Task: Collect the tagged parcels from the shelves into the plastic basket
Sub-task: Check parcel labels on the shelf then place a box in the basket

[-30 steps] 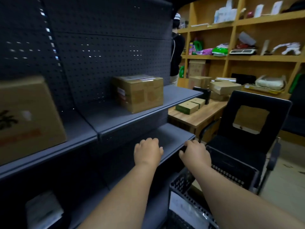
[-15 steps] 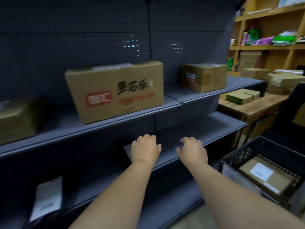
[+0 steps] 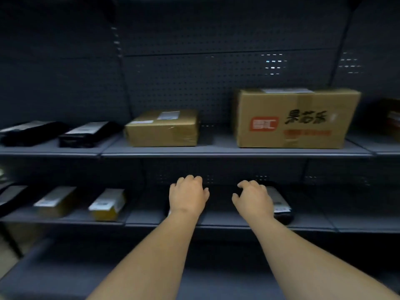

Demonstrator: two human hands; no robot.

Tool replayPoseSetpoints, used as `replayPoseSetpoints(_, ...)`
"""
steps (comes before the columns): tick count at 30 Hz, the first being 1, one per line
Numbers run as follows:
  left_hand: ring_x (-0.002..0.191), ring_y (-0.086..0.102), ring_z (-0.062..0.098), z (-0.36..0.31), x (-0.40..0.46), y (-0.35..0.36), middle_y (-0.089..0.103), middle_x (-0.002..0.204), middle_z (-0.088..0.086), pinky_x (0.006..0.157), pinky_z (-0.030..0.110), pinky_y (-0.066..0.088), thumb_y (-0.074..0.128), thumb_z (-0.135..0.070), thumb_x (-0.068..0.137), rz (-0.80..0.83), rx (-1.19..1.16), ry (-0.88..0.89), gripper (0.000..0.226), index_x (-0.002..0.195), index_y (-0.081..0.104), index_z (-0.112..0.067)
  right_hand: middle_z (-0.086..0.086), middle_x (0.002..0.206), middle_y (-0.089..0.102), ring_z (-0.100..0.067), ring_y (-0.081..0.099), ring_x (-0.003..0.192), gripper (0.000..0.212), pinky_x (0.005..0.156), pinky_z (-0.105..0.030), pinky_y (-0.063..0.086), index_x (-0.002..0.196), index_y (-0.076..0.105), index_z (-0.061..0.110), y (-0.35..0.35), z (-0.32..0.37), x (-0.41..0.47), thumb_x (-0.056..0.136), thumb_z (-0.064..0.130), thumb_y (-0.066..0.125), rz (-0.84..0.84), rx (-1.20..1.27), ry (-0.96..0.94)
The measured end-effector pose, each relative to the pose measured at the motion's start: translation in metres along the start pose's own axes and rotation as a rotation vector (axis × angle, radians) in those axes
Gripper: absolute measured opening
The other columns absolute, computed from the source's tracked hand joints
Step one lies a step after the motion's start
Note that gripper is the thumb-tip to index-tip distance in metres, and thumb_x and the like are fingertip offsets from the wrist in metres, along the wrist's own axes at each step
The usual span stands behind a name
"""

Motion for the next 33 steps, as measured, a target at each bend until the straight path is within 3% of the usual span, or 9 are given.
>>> replayPoseSetpoints(9, 0.108, 0.054, 0.022, 0.120, -0.072, -0.051, 0.060, 0.112, 0.001, 0.087, 0.035, 0.042, 0.044, -0.042, 0.095, -0.039, 0.102, -0.281, 0.034, 0.118, 0.057, -0.020, 0.000, 0.129, 0.053, -0.021, 0.045, 0.120, 0.038, 0.090, -0.034, 0.044, 0.131, 0.052, 0.023, 0.035, 0.127, -0.046, 0.094, 0.032, 0.050, 0.114, 0.056, -0.308)
replayPoseSetpoints(13, 0.106, 0.055, 0.023, 0.164, -0.107, -0.067, 0.061, 0.109, 0.001, 0.087, 0.035, 0.041, 0.046, -0.041, 0.094, -0.052, 0.147, -0.381, 0.030, 0.108, 0.059, -0.019, 0.001, 0.129, 0.053, -0.021, 0.044, 0.121, 0.039, 0.092, -0.035, 0.045, 0.131, 0.052, 0.023, 0.050, 0.171, -0.072, 0.093, 0.033, 0.052, 0.151, 0.069, -0.392)
replayPoseSetpoints(19, 0.110, 0.053, 0.022, 0.236, -0.145, -0.094, 0.060, 0.112, 0.000, 0.090, 0.035, 0.041, 0.045, -0.041, 0.095, -0.085, 0.179, -0.494, 0.030, 0.113, 0.057, -0.020, 0.001, 0.131, 0.052, -0.022, 0.044, 0.122, 0.039, 0.092, -0.036, 0.045, 0.131, 0.051, 0.023, 0.069, 0.248, -0.108, 0.093, 0.033, 0.051, 0.201, 0.082, -0.501)
replayPoseSetpoints(33, 0.114, 0.052, 0.023, 0.471, -0.186, -0.174, 0.060, 0.117, 0.000, 0.090, 0.036, 0.040, 0.046, -0.043, 0.094, -0.134, 0.240, -0.574, 0.032, 0.113, 0.058, -0.020, 0.001, 0.130, 0.051, -0.022, 0.044, 0.122, 0.039, 0.096, -0.037, 0.042, 0.130, 0.052, 0.024, 0.131, 0.482, -0.183, 0.092, 0.033, 0.051, 0.218, 0.148, -0.537)
Point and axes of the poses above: each hand's wrist, its own x-axis towards the middle knuckle, its own y-axis out of the palm, z = x × y, the point moved 9 cm from there along x, towards the middle knuckle
